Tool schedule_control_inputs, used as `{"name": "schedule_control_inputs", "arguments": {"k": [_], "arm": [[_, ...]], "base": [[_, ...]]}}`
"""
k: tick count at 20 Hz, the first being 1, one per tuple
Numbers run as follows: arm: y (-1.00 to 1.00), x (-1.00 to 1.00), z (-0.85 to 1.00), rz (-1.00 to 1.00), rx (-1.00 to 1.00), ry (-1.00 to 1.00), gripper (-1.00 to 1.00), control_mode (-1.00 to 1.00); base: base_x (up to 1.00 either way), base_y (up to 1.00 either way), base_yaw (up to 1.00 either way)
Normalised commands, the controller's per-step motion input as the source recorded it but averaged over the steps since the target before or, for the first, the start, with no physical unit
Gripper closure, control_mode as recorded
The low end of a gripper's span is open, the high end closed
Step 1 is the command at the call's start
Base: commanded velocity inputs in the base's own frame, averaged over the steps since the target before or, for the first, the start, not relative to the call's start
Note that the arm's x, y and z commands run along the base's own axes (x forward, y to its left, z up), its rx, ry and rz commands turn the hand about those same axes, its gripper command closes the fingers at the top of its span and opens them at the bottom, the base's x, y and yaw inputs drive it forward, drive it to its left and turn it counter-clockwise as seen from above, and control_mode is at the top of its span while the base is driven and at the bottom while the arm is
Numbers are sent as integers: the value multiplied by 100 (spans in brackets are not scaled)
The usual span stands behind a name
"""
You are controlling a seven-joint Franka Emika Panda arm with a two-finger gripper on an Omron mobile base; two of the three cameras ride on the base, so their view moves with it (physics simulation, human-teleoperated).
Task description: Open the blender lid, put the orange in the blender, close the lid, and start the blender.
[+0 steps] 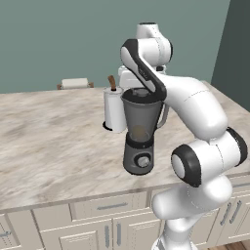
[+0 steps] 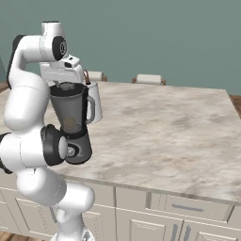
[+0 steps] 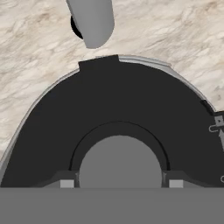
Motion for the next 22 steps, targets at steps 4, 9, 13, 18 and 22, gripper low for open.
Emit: {"name": "schedule_control_inputs", "arguments": {"k": [4,9,13,18,22], "arm": [[0,0,-42,0,0,0,-100,-100],[0,0,-8,0,0,-3,-100,-100],[0,0,0,0,0,-12,-100,-100],[0,0,15,0,0,-19,-100,-100],[0,-17,39,-1,0,-26,-100,-100]], "base": [[0,0,0],[0,0,0],[0,0,0],[0,0,0],[0,0,0]]}}
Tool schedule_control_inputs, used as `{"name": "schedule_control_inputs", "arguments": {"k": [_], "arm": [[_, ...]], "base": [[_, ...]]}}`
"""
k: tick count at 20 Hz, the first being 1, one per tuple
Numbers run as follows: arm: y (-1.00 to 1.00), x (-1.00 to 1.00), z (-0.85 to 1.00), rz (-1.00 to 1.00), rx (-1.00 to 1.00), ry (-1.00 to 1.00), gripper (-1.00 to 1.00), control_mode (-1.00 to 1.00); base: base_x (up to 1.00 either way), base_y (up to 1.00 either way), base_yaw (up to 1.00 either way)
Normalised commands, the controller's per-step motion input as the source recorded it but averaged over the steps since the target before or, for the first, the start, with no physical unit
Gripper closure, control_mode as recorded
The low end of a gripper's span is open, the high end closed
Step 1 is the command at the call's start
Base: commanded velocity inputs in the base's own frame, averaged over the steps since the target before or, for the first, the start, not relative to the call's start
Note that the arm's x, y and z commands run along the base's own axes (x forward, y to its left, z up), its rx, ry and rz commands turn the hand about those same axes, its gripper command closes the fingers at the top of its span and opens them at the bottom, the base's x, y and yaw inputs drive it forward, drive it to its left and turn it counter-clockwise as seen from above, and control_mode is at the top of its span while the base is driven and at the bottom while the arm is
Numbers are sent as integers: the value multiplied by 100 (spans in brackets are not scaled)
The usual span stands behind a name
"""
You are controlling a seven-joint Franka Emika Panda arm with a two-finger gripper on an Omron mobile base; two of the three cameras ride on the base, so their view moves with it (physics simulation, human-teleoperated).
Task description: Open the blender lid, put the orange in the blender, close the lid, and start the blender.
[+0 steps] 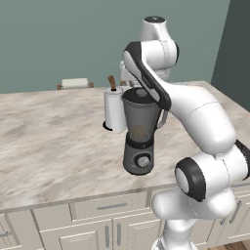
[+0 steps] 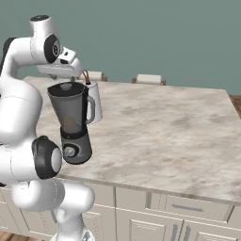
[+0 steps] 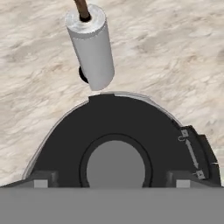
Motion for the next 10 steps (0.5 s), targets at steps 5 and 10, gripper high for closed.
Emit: {"name": "schedule_control_inputs", "arguments": {"k": [5,10], "arm": [[0,-85,8,-10,0,-39,-100,-100],[0,-100,-35,-17,-3,-35,-100,-100]], "base": [[0,0,0],[0,0,0]]}}
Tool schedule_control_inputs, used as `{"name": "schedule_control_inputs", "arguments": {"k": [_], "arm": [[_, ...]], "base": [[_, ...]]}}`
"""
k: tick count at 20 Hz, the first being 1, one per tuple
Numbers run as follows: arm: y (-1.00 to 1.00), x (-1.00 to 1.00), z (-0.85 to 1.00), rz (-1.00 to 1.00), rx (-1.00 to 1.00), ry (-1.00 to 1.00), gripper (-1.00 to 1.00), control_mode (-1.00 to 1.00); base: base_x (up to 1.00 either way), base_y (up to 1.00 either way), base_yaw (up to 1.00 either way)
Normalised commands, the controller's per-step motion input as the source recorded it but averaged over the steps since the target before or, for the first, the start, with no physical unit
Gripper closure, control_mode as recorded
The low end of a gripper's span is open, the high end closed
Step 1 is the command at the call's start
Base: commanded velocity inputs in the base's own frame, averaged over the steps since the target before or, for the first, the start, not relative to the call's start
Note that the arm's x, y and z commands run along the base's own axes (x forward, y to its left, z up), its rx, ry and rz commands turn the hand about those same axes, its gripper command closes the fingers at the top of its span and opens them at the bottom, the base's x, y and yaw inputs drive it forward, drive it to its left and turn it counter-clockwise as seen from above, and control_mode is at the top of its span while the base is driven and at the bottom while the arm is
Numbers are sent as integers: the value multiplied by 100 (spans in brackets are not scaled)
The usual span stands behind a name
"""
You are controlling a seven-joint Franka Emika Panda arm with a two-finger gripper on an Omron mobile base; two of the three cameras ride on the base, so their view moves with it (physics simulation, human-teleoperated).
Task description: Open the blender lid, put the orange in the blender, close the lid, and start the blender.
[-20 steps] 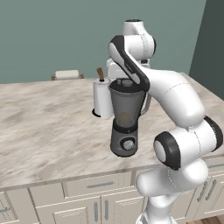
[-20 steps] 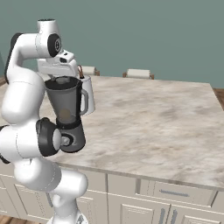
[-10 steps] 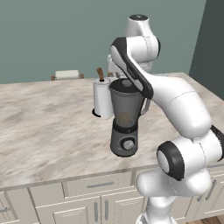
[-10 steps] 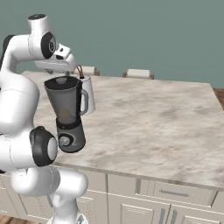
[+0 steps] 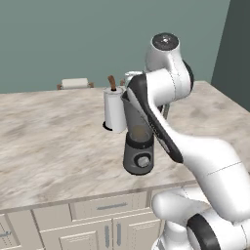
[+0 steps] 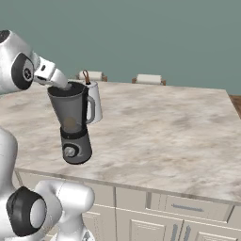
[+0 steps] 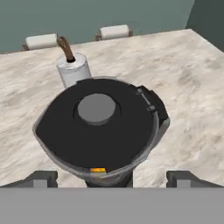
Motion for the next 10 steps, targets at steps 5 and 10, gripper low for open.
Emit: {"name": "schedule_control_inputs", "arguments": {"k": [5,10], "arm": [[0,-88,-60,-20,-9,-29,-100,-100],[0,-66,-49,-23,-10,-30,-100,-100]], "base": [[0,0,0],[0,0,0]]}}
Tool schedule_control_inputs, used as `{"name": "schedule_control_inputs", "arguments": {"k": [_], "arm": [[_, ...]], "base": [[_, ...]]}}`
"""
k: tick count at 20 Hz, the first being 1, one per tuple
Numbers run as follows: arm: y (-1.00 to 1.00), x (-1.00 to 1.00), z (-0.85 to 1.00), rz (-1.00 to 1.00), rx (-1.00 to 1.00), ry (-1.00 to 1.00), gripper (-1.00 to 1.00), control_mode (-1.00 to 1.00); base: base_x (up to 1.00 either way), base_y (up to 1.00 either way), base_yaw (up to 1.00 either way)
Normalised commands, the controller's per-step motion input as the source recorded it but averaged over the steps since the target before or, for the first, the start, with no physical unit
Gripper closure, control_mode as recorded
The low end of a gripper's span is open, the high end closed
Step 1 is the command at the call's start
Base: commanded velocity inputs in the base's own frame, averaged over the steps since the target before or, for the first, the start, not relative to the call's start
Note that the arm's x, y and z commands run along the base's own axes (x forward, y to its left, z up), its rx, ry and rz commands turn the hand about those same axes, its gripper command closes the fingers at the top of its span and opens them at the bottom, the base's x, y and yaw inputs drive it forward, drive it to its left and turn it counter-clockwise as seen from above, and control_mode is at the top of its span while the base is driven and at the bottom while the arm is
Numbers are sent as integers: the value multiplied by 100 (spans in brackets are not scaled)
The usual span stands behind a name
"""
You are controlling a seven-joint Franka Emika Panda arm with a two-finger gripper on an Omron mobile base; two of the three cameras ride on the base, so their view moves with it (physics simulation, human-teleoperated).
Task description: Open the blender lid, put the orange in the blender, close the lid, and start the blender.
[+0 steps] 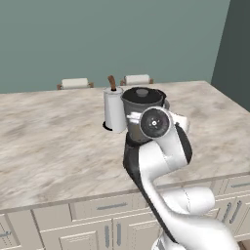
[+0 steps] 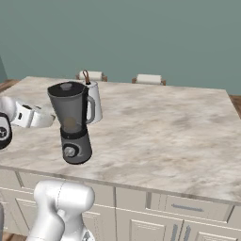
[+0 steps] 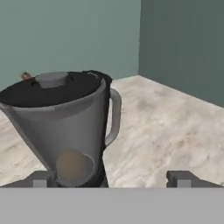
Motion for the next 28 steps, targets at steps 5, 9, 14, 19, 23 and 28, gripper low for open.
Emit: {"name": "schedule_control_inputs", "arguments": {"k": [5,9,14,19,23,28], "arm": [[3,-24,-55,-28,-13,-20,-100,-100],[13,0,-55,-27,-11,-12,-100,-100],[4,0,-42,-27,-5,-21,-100,-100],[-5,0,-44,-16,-1,-20,-100,-100],[-9,3,-30,-15,0,-2,-100,-100],[-7,5,-18,-17,0,0,-100,-100]], "base": [[0,0,0],[0,0,0],[0,0,0],[0,0,0],[0,0,0],[0,0,0]]}}
